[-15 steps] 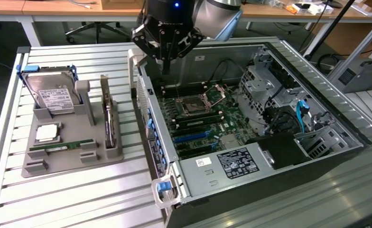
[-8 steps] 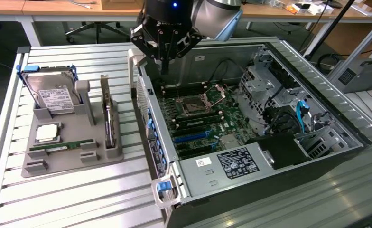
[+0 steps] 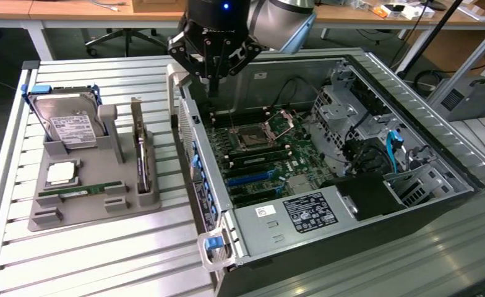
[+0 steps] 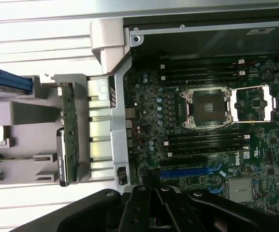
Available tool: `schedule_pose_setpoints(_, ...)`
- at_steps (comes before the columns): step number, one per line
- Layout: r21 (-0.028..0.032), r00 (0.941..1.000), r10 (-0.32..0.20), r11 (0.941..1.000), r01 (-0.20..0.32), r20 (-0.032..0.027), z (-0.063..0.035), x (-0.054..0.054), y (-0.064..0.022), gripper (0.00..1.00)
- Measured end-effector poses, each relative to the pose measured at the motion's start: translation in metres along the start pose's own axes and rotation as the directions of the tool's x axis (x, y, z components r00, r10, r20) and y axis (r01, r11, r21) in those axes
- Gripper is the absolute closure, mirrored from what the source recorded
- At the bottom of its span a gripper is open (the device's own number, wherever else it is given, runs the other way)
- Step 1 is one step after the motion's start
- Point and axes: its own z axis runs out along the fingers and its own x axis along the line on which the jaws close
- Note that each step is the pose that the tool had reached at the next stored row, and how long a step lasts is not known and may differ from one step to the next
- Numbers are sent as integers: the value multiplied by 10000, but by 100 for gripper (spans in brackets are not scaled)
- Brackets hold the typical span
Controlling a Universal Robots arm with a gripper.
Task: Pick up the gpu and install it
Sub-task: 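Reach for the gpu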
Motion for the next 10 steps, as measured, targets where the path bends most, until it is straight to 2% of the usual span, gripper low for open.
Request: schedule_pose_setpoints(10,0,10000,0,10000,0,0,0,25,-2,89)
